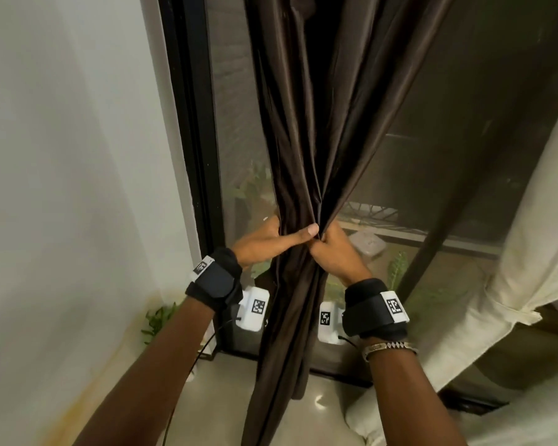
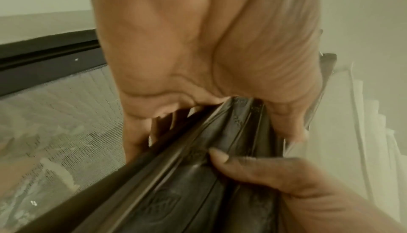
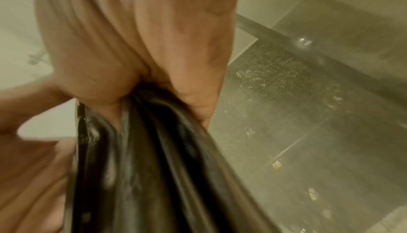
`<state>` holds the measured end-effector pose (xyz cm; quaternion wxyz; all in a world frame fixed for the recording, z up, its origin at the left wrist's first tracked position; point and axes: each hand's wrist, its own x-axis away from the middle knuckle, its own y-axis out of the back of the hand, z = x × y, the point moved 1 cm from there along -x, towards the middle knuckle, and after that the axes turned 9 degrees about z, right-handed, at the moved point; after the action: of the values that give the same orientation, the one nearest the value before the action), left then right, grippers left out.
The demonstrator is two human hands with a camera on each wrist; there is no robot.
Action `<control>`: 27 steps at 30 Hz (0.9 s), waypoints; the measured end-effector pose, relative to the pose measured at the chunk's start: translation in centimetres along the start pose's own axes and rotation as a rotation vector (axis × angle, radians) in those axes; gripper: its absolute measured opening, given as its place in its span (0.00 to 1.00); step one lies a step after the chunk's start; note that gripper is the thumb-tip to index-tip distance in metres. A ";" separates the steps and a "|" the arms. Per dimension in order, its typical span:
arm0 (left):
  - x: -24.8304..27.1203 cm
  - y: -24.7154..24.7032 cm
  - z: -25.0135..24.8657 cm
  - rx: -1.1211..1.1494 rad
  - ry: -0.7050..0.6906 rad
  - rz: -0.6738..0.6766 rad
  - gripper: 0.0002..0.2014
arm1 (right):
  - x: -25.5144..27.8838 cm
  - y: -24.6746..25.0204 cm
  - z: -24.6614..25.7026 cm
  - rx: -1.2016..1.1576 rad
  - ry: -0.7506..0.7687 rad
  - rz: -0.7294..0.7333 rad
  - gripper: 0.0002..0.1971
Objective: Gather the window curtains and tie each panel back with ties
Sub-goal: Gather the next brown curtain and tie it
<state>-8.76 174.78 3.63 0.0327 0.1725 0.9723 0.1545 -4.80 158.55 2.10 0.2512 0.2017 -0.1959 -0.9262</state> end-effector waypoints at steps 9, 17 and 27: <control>1.2 -4.0 3.5 0.032 0.212 0.027 0.49 | 2.6 -1.5 -4.8 -0.059 -0.195 0.217 0.31; 3.2 -3.9 5.0 0.097 0.079 -0.123 0.16 | 4.3 -2.6 -6.0 -0.331 -0.216 0.018 0.35; 6.6 -7.9 11.8 -0.254 0.158 -0.335 0.10 | 5.3 -2.3 -6.9 -0.399 -0.351 -0.024 0.22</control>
<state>-16.11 173.41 -10.13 0.0029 -0.0098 0.9596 0.2811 -6.63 155.76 -6.20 0.2374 -0.0132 -0.0478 -0.9701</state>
